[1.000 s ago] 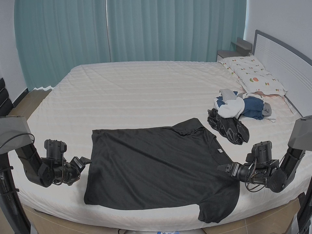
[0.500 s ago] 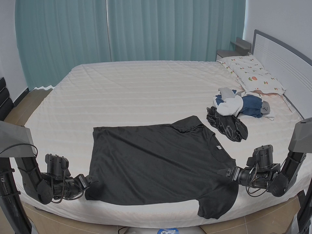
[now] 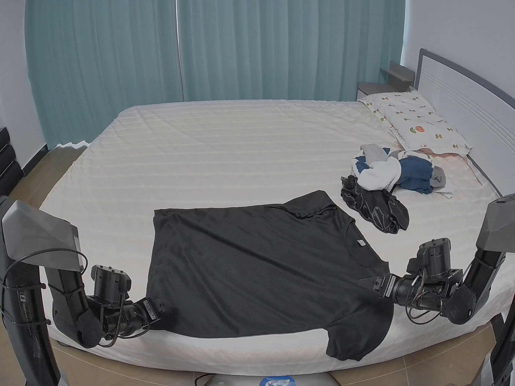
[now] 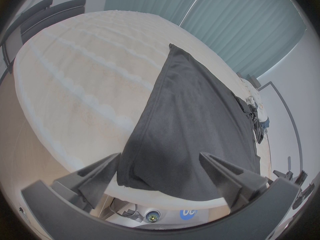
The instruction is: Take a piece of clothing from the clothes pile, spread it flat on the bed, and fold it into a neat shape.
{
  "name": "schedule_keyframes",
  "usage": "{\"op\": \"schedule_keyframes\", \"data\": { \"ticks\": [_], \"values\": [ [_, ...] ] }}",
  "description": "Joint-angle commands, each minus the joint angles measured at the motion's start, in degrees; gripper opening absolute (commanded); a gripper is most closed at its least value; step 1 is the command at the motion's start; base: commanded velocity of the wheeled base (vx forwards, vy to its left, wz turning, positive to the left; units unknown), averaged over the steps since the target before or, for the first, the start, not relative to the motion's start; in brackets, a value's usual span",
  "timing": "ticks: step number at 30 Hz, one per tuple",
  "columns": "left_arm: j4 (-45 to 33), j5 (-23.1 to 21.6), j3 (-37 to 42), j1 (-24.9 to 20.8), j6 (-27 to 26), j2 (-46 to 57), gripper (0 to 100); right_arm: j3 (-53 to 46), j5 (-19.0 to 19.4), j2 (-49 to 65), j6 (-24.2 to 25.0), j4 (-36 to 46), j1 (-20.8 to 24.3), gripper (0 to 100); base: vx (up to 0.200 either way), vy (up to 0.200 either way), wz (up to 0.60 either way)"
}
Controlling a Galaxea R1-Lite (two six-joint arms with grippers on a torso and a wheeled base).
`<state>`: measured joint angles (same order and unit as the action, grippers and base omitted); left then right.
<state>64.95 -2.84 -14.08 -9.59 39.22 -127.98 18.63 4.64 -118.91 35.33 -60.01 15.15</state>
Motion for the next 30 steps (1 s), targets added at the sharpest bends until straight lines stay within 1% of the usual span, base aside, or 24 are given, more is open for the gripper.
{"op": "schedule_keyframes", "data": {
  "ticks": [1,5,8,9,10,12,13,15,17,23,30],
  "values": [
    [0.2,0.1,0.8,-0.8,0.0,-1.7,0,0.1,0.0,0.0,0.0,0.0,0.1,100,0.000,0.000,0.00],
    [0.3,0.3,2.8,-0.8,-1.1,-1.4,0,0.0,0.0,-0.1,0.0,0.0,0.1,100,0.000,0.000,0.00],
    [0.3,0.6,4.5,-0.2,-3.4,-1.0,0,0.1,0.0,-0.3,0.0,0.0,0.0,100,0.000,0.000,0.00],
    [0.3,0.6,4.5,-0.2,-3.4,-1.0,0,0.1,0.0,-0.3,0.0,0.0,0.0,100,0.000,0.000,0.00],
    [0.3,0.7,5.7,0.4,-5.1,-0.6,0,0.1,-0.1,-0.4,-0.1,0.0,0.0,100,0.000,0.000,0.00],
    [0.2,1.3,6.6,0.5,-6.3,-0.1,0,-0.2,-0.1,-0.1,-0.1,0.1,0.1,100,0.000,0.000,0.00],
    [0.2,1.3,6.6,0.5,-6.3,0.0,0,-0.3,-0.1,-0.1,-0.1,0.1,0.1,100,0.000,0.000,0.00],
    [0.1,4.0,7.0,0.8,-6.9,0.1,0,-0.6,-0.3,0.1,-0.3,0.8,0.1,100,0.000,0.000,0.00],
    [-0.1,5.4,7.0,1.2,-7.6,0.0,0,-1.5,-0.3,-0.4,-0.8,1.0,0.3,100,0.000,0.000,0.00],
    [0.2,5.4,7.8,2.7,-8.8,0.1,0,-3.6,-0.7,-2.6,-2.2,1.0,0.2,100,0.000,0.000,0.00],
    [0.4,5.4,7.8,2.7,-8.8,-0.4,0,-3.9,-1.0,-4.5,-2.6,0.9,0.1,100,0.000,0.000,0.00]
  ]
}}
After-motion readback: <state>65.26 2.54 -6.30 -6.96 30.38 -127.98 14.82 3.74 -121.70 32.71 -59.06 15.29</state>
